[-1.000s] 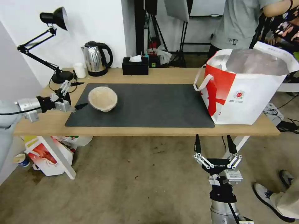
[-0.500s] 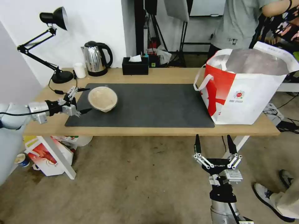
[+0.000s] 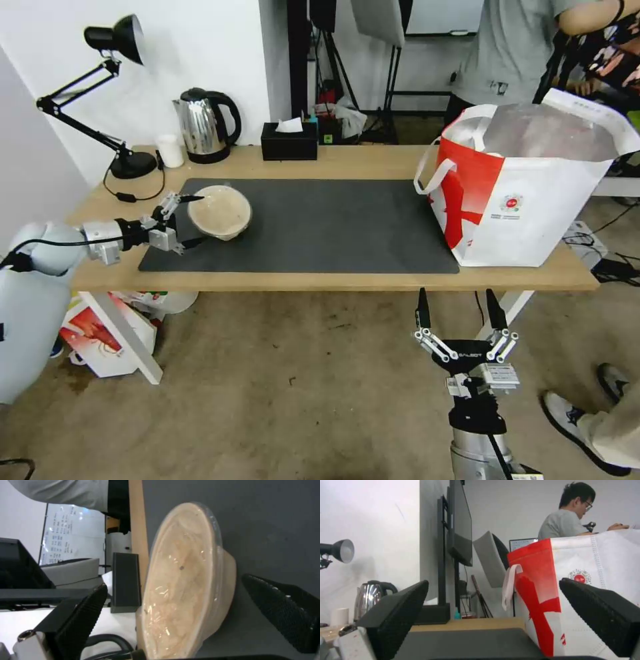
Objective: Pick up the trash from the table and place it into the takeout bag.
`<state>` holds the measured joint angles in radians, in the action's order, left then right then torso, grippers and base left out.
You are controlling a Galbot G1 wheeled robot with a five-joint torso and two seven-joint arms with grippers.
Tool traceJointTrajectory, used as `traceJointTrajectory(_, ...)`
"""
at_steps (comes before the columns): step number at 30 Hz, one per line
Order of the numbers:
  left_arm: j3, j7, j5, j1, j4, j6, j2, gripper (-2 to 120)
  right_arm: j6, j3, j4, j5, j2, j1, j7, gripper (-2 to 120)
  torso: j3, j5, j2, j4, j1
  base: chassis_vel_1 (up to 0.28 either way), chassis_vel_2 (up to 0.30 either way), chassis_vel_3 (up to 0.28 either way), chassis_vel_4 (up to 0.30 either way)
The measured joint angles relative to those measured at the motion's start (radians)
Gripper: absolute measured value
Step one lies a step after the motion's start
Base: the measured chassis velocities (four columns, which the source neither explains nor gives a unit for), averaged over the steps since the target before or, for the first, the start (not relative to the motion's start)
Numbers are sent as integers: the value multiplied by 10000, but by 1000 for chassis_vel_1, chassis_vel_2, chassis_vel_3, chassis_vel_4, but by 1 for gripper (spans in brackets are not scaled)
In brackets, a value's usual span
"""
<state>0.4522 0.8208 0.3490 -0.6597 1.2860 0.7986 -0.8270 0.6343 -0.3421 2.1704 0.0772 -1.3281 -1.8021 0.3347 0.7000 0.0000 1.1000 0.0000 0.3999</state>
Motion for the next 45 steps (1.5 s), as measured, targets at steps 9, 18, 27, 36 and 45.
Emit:
traceJointTrajectory(9,-161,155,240,204,-180,-12,-129,100,0,0,0,0,0,1,0,100,0,0,0,0,1,0,0,0,0)
traceJointTrajectory(18,-209,735,262,367,-468,-38,-466,88,0,0,-1,0,0,0,0,100,0,-1,0,0,1,0,0,0,0)
traceJointTrajectory(27,-227,912,225,588,-490,-116,-501,57,0,-1,0,0,0,0,0,100,-1,0,0,-1,1,0,0,0,0)
traceJointTrajectory(36,-232,963,224,532,-640,-100,-570,23,0,0,-1,0,0,0,0,100,0,0,0,0,1,0,0,0,0)
traceJointTrajectory(45,-226,1117,215,583,-678,-120,-642,0,0,0,0,0,0,1,0,100,0,-1,-1,0,1,0,0,0,0)
